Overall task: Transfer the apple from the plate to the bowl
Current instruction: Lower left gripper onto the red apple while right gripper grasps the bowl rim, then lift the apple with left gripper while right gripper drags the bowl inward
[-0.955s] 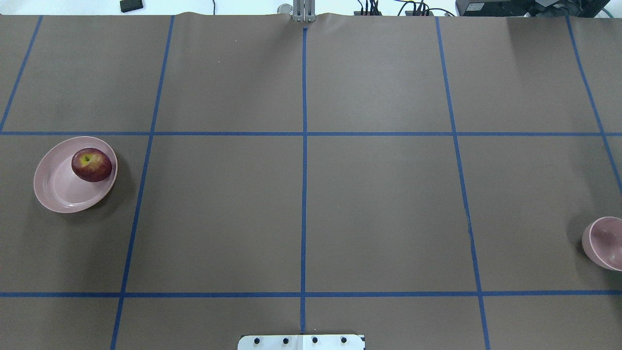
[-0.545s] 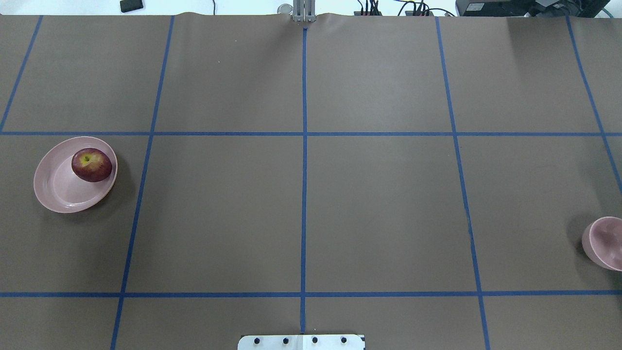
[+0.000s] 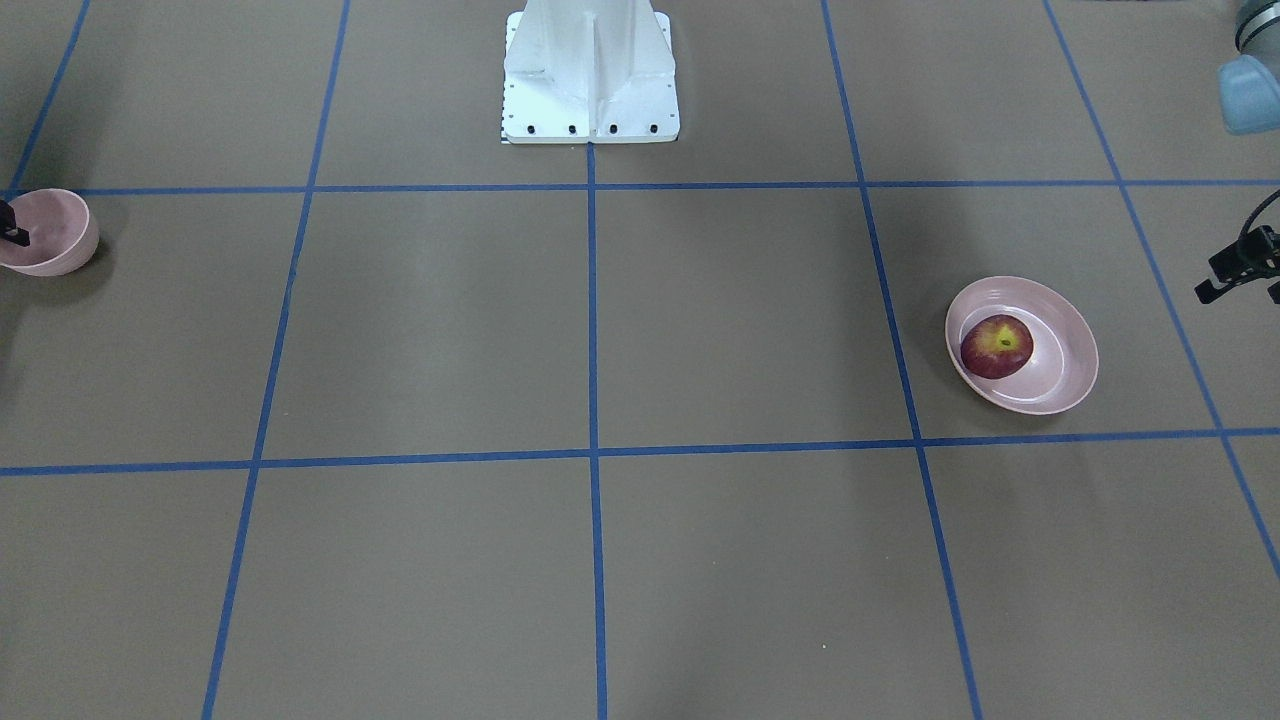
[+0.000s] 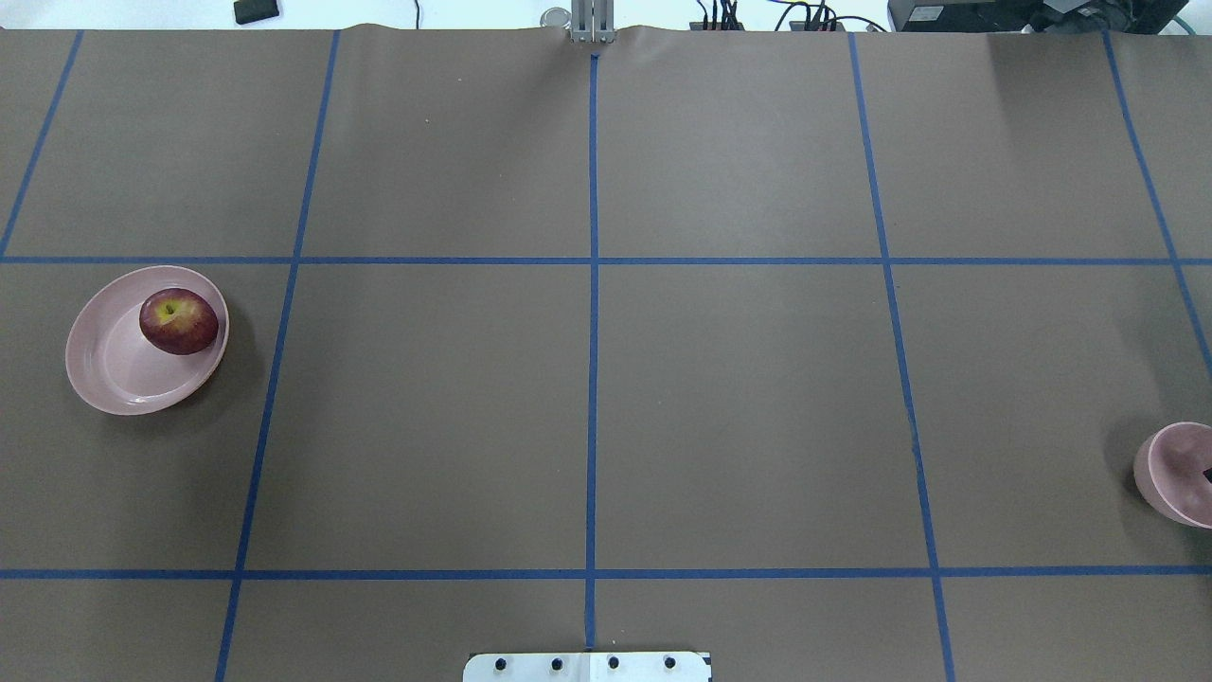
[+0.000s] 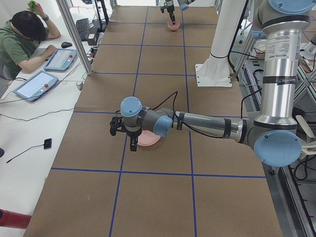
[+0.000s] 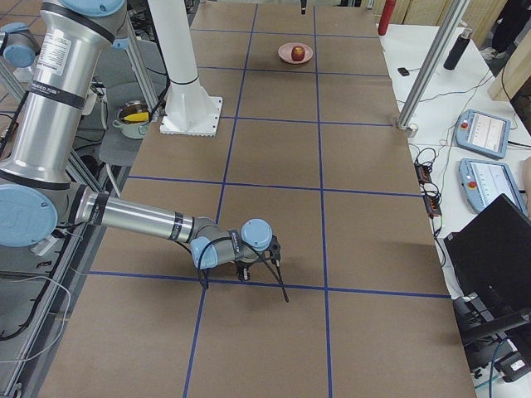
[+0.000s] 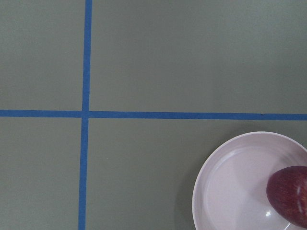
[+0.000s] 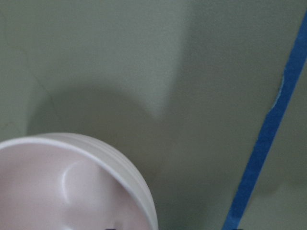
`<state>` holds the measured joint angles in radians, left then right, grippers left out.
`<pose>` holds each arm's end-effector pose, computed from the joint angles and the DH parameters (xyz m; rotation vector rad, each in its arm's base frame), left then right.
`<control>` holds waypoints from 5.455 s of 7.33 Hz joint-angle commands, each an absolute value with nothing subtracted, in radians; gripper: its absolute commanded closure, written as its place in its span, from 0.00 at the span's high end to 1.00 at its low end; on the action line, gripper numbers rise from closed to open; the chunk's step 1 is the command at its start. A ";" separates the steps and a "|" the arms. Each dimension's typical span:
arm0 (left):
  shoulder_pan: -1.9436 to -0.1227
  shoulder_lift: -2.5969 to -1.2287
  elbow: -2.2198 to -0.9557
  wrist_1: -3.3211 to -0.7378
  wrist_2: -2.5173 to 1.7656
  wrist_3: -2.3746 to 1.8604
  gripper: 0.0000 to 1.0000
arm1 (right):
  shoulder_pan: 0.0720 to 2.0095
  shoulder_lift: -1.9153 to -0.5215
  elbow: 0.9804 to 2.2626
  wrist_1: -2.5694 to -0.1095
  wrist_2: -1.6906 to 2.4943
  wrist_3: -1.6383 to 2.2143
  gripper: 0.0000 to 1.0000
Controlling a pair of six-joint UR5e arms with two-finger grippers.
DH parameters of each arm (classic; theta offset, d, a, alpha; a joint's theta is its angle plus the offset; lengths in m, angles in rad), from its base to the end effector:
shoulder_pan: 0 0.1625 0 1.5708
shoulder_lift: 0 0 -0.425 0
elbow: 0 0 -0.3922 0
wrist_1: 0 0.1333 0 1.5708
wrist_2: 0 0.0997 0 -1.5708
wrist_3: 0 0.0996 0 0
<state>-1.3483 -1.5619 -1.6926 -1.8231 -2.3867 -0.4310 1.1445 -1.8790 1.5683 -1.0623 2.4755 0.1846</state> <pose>0.0518 -0.5044 0.5714 0.0674 0.8738 -0.0460 -0.0965 -0.3454 0.7281 -0.0960 -0.9191 -0.3138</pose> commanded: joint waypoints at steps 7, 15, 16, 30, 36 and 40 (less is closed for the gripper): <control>-0.999 -1.675 -1.713 -1.968 -2.189 -0.968 0.98 | 1.221 -1.821 1.724 -0.996 2.744 0.571 0.00; -0.916 -1.690 -1.684 -1.963 -2.102 -0.996 0.98 | 1.236 -1.652 1.755 -1.011 2.749 1.023 0.00; -0.910 -1.693 -1.674 -1.963 -2.095 -0.996 0.98 | 1.238 -1.643 1.755 -1.011 2.749 1.031 0.00; -0.982 -1.715 -1.937 -1.534 -2.198 -0.838 0.00 | 0.919 -1.080 1.769 -1.484 2.417 1.243 0.00; -0.966 -1.982 -1.796 -1.489 -2.238 -0.949 0.00 | 0.798 -0.712 1.318 -1.481 2.272 1.115 0.00; -0.959 -2.042 -1.767 -1.462 -2.238 -0.957 0.00 | 0.701 -0.721 1.232 -1.277 2.191 1.124 0.00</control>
